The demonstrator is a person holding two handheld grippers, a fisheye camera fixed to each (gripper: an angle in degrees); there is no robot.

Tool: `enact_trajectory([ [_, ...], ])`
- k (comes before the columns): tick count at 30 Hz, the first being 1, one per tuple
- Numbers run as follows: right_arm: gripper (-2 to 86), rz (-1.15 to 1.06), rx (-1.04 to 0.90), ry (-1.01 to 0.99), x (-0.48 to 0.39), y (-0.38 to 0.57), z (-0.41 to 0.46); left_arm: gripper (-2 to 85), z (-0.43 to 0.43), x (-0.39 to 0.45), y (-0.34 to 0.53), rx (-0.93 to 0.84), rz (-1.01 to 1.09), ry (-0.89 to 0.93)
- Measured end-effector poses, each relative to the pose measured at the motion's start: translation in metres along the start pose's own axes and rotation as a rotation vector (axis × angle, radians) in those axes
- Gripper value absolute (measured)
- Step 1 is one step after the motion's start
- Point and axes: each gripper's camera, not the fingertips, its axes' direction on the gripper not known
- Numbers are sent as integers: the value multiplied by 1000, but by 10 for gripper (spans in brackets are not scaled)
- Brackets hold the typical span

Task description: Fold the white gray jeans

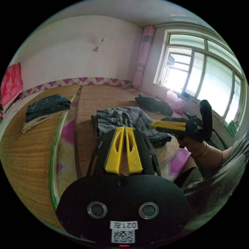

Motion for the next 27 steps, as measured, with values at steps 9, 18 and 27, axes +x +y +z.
enact_trajectory([
  [9,53,203,-65,-161,121,50,32,-5,73,-67,-33,-177,-55,-140],
  [18,135,717,-192,-648,332,106,139,147,105,-203,-47,-267,-432,243],
  [27,81,785,-253,-817,376,117,197,69,151,-240,-68,-372,-486,412],
])
